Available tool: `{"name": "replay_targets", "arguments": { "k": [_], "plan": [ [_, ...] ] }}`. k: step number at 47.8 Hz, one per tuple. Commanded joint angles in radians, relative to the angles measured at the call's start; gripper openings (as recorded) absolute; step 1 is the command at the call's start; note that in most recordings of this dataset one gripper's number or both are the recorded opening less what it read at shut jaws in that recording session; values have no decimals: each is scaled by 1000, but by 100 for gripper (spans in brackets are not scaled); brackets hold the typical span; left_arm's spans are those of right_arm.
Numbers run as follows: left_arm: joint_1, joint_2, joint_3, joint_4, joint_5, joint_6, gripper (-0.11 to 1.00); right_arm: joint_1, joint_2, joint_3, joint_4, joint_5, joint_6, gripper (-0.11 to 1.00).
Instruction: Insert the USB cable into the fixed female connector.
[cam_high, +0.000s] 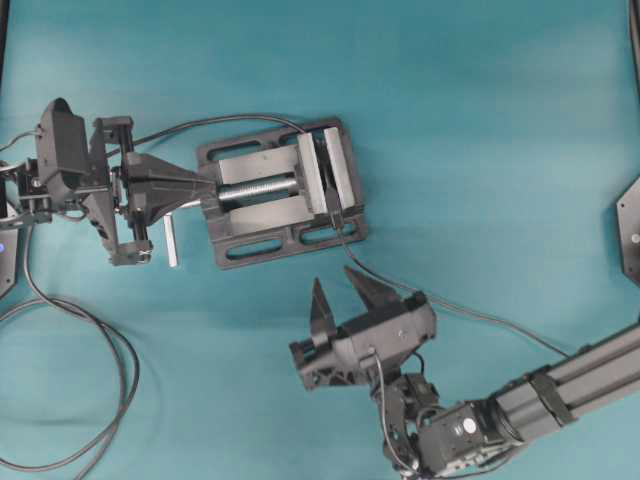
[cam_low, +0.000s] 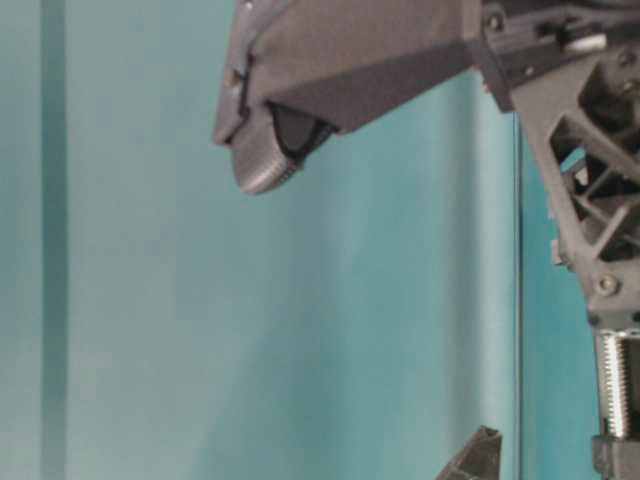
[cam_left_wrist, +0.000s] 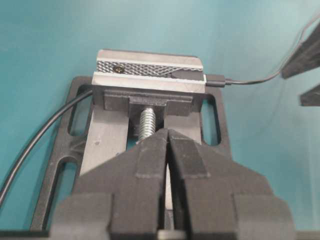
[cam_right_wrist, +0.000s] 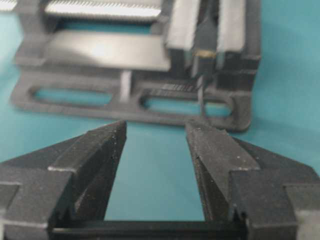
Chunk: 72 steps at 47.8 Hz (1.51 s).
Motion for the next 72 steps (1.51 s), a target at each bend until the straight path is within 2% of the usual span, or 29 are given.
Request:
{"name": "replay_targets", "arguments": {
  "k": [1,14,23,37,45,56,62,72],
  "plan": [
    [-2,-14,-11,3,-6,-8,2,21,-69,2,0,-2,-9,59],
    [-3,-20,-8,3,-3,-12,2,31,-173,146,-8,29,-14,59],
    [-3,-29,-8,3,-2,-11,2,32,-230,241,-29,101,-9,60],
    [-3,-29,-8,3,-2,-6,2,35,-296,350,-137,253,-3,60],
    [-3,-31,-6,3,-2,-5,2,40,-339,407,-160,296,0,60],
    [-3,-29,-8,3,-2,-5,2,64,-413,511,-189,299,66,60],
    [-3,-29,-6,3,-2,-5,2,71,-471,577,-242,325,117,60],
    [-6,-29,14,3,3,-11,2,71,-594,718,-341,433,190,59]
  ]
}}
